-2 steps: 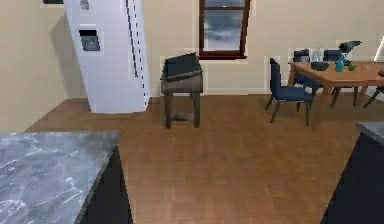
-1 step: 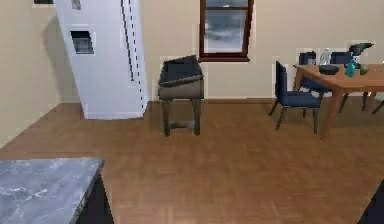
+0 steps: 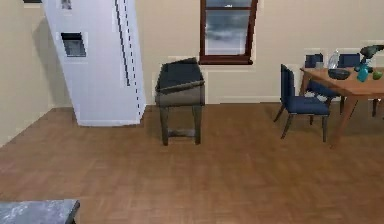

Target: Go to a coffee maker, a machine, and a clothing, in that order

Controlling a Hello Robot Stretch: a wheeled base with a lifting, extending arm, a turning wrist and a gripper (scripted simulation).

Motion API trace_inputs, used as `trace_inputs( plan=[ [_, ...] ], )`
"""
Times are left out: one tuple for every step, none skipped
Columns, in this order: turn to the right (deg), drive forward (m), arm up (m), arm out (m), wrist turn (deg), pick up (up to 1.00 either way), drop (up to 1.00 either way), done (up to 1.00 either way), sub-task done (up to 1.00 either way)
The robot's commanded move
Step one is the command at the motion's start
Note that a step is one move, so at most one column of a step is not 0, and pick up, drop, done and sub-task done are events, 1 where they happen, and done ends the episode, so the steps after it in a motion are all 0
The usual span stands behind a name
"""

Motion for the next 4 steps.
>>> trace_inputs(
  plan=[
    [45.0, 0.00, 0.00, 0.00, 0.0, 0.00, 0.00, 0.00, 0.00],
    [42.0, 0.00, 0.00, 0.00, 0.0, 0.00, 0.00, 0.00, 0.00],
    [0.0, 0.20, 0.00, 0.00, 0.0, 0.00, 0.00, 0.00, 0.00],
    [-45.0, 0.00, 0.00, 0.00, 0.0, 0.00, 0.00, 0.00, 0.00]
  ],
)
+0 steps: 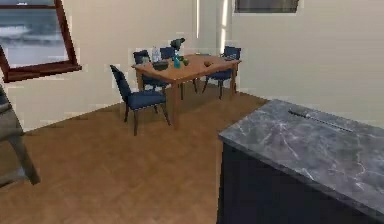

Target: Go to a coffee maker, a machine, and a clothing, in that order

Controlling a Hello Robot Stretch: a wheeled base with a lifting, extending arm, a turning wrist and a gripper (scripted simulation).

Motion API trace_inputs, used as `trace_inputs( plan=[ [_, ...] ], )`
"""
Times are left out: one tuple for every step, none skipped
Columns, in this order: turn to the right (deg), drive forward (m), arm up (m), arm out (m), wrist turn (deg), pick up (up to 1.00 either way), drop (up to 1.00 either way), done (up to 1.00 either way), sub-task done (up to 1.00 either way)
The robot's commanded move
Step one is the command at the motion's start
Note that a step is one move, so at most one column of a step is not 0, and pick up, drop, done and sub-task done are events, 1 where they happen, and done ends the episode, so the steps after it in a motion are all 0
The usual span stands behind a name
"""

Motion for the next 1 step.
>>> trace_inputs(
  plan=[
    [-33.0, 0.00, 0.00, 0.00, 0.0, 0.00, 0.00, 0.00, 0.00]
  ],
)
